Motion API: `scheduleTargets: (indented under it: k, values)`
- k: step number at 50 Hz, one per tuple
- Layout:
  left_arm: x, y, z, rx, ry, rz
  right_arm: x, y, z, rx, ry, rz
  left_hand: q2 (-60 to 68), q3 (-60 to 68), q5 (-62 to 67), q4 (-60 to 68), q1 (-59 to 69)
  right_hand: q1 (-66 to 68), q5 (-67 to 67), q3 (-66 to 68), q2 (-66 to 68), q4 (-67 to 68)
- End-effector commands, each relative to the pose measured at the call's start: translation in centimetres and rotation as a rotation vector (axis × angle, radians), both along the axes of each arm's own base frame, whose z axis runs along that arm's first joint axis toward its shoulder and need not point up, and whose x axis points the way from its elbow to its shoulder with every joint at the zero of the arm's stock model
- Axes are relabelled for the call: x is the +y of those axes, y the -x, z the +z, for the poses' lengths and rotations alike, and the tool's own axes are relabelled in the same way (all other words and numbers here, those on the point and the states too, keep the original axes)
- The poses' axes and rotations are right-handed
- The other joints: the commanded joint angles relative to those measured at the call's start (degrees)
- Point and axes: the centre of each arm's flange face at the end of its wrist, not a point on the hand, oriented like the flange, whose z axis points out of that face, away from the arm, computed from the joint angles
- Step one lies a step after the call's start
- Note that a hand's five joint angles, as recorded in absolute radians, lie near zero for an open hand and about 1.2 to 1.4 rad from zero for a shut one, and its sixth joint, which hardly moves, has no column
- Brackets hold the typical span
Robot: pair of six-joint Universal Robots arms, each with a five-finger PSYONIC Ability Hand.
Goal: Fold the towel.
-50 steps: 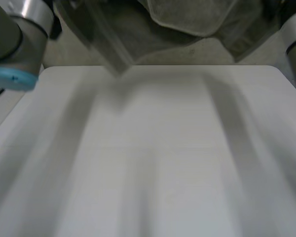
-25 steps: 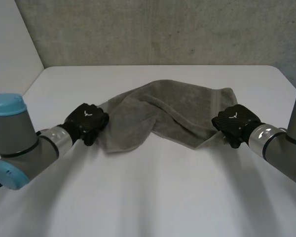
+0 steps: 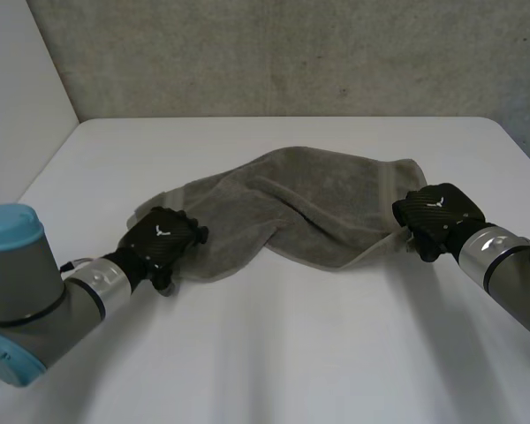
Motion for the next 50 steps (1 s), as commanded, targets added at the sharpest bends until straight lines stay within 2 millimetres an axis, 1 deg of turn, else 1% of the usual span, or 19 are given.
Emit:
scheduleTargets:
  k: [1, 7, 9, 12, 16, 21, 23, 26, 32, 34, 38, 40, 41, 42, 43, 45, 49, 50]
  values:
    - [0.9, 0.1, 0.2, -0.033, 0.063, -0.013, 0.2, -0.1, -0.4, 0.006, -0.006, 0.006, -5.0, -4.5, -14.0, -5.5, -5.2, 4.0, 3.7, 3.3, 5.2, 3.4]
    - [0.9, 0.5, 0.0, -0.041, 0.07, -0.008, 0.3, -0.1, -0.4, 0.006, -0.006, 0.009, -4.2, -3.7, -13.1, -4.7, -4.3, 4.0, 3.7, 3.3, 5.2, 3.4]
    - [0.4, 0.5, -0.8, -0.053, 0.062, 0.015, 0.3, -0.2, -0.5, 0.007, -0.007, 0.011, -3.9, -3.3, -12.8, -4.4, -4.0, 4.0, 3.7, 3.3, 5.2, 3.4]
    - [0.0, 0.7, -1.4, -0.061, 0.063, 0.03, 0.4, -0.2, -0.6, 0.009, -0.011, 0.011, -3.2, -2.7, -12.1, -3.7, -3.3, 4.0, 3.7, 3.3, 5.2, 3.4]
    - [-0.5, 1.1, -1.5, -0.06, 0.075, 0.034, 0.5, -0.2, -0.6, 0.009, -0.011, 0.013, -1.7, -1.2, -10.6, -2.2, -1.8, 4.0, 3.7, 3.3, 5.2, 3.4]
    - [-0.8, 1.9, -2.0, -0.061, 0.08, 0.015, 0.5, -0.2, -0.7, 0.01, -0.012, 0.015, -0.5, 0.0, -9.4, -1.0, -0.6, 4.0, 3.7, 3.3, 5.2, 3.4]
    - [-1.0, 2.7, -2.1, -0.06, 0.088, 0.001, 0.6, -0.2, -0.8, 0.013, -0.015, 0.015, 0.7, 1.2, -8.3, 0.2, 0.6, 4.0, 3.7, 3.3, 5.2, 3.4]
    - [-1.3, 2.9, -2.4, -0.065, 0.091, 0.016, 0.6, -0.2, -0.8, 0.012, -0.016, 0.017, 1.3, 1.9, -7.6, 0.9, 1.2, 4.0, 3.7, 3.3, 5.2, 3.4]
    - [-1.3, 3.7, -2.1, -0.059, 0.105, 0.013, 0.6, -0.2, -0.9, 0.013, -0.019, 0.017, 4.7, 5.2, -4.2, 4.2, 4.6, 4.0, 3.7, 3.3, 5.2, 3.4]
    - [-1.5, 4.0, -1.8, -0.046, 0.112, 0.009, 0.6, -0.2, -0.9, 0.012, -0.017, 0.017, 8.1, 8.6, -0.9, 7.6, 7.9, 4.0, 3.7, 3.3, 5.2, 3.4]
    - [-2.0, 4.2, -1.8, -0.039, 0.117, 0.02, 0.5, -0.2, -1.2, 0.013, -0.02, 0.017, 11.4, 12.0, 2.5, 11.0, 11.3, 4.0, 3.7, 3.3, 5.2, 3.4]
    - [-2.9, 4.1, -2.1, -0.051, 0.128, 0.065, 0.5, -0.2, -1.3, 0.016, -0.021, 0.015, 14.0, 14.5, 5.0, 13.5, 13.8, 4.0, 3.7, 3.3, 5.2, 3.4]
    - [-2.9, 4.1, -2.1, -0.051, 0.128, 0.065, 0.5, -0.2, -1.3, 0.016, -0.021, 0.015, 14.0, 14.5, 5.0, 13.5, 13.9, 4.0, 3.7, 3.3, 5.2, 3.4]
    - [-3.5, 3.9, -2.2, -0.06, 0.135, 0.1, 0.5, -0.2, -1.3, 0.016, -0.021, 0.015, 14.1, 14.7, 5.2, 13.6, 14.0, 4.0, 3.7, 3.3, 5.2, 3.4]
    - [-3.5, 3.9, -2.2, -0.06, 0.135, 0.1, 0.5, -0.2, -1.3, 0.016, -0.021, 0.015, 14.1, 14.7, 5.2, 13.6, 14.0, 4.0, 3.7, 3.3, 5.2, 3.4]
    - [-4.7, 3.3, -2.3, -0.079, 0.149, 0.17, 0.3, -0.1, -1.3, 0.015, -0.02, 0.006, 14.1, 14.7, 5.2, 13.6, 14.0, 4.0, 3.7, 3.3, 5.2, 3.4]
    - [-5.3, 2.8, -2.1, -0.092, 0.157, 0.209, 0.1, 0.0, -1.1, 0.013, -0.014, 0.003, 15.8, 16.3, 6.9, 15.3, 15.7, 4.0, 3.7, 3.3, 5.2, 3.4]
    - [-5.5, 2.5, -1.8, -0.089, 0.162, 0.222, 0.0, 0.0, -0.9, 0.012, -0.008, 0.003, 22.0, 22.5, 13.1, 21.5, 21.9, 4.0, 3.7, 3.3, 5.2, 3.4]
